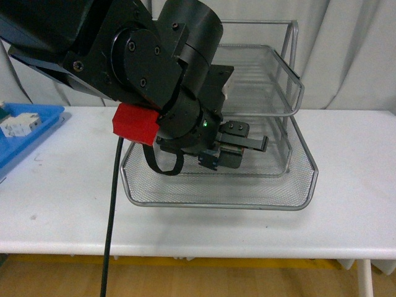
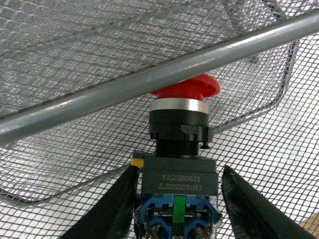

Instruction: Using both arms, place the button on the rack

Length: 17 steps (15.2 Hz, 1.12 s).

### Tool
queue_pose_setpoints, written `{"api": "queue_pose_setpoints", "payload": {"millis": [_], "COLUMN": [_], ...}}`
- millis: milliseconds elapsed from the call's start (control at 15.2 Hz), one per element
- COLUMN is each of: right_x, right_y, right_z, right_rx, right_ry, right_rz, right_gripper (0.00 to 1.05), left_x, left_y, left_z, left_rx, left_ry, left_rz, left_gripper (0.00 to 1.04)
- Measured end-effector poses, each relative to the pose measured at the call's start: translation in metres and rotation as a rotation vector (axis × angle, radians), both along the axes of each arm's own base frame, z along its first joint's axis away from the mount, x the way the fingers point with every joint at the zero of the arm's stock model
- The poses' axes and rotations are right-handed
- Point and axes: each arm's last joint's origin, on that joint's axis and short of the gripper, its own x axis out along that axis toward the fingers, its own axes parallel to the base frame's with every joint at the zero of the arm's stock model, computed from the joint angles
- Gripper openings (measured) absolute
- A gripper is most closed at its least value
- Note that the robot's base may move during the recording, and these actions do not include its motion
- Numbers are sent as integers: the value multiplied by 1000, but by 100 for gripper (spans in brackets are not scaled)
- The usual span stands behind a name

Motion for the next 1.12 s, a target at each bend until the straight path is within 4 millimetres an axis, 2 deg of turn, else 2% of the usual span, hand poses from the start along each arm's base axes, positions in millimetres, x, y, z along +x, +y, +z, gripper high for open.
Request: {"api": "queue_pose_setpoints", "payload": {"millis": [66, 132, 198, 329, 461, 527, 659, 725, 790, 856, 988, 1120], "right_x": [0, 0, 0, 0, 0, 0, 0, 0, 0, 0, 0, 0], "right_y": [0, 0, 0, 0, 0, 0, 0, 0, 0, 0, 0, 0], "right_z": [0, 0, 0, 0, 0, 0, 0, 0, 0, 0, 0, 0], "right_rx": [0, 0, 0, 0, 0, 0, 0, 0, 0, 0, 0, 0], "right_ry": [0, 0, 0, 0, 0, 0, 0, 0, -1, 0, 0, 0], "right_rz": [0, 0, 0, 0, 0, 0, 0, 0, 0, 1, 2, 2], "right_gripper": [98, 98, 98, 98, 98, 98, 98, 98, 98, 98, 98, 98], "left_x": [0, -18, -32, -66, -120, -141, -179, -196, -215, -231, -263, -272], "left_y": [2, 11, 18, 37, 68, 86, 122, 132, 150, 169, 211, 217], "left_z": [3, 23, 42, 71, 90, 92, 80, 73, 70, 67, 46, 50], "left_rx": [-23, -91, -147, -304, -412, -436, -473, -450, -369, -275, -140, -136], "left_ry": [-28, -69, -110, -178, -251, -250, -190, -357, -553, -639, -674, -747], "left_rz": [4, -3, -9, 1, 15, 32, 101, 190, 303, 394, 478, 476], "left_gripper": [66, 91, 100, 98, 98, 98, 98, 92, 81, 72, 46, 28]}}
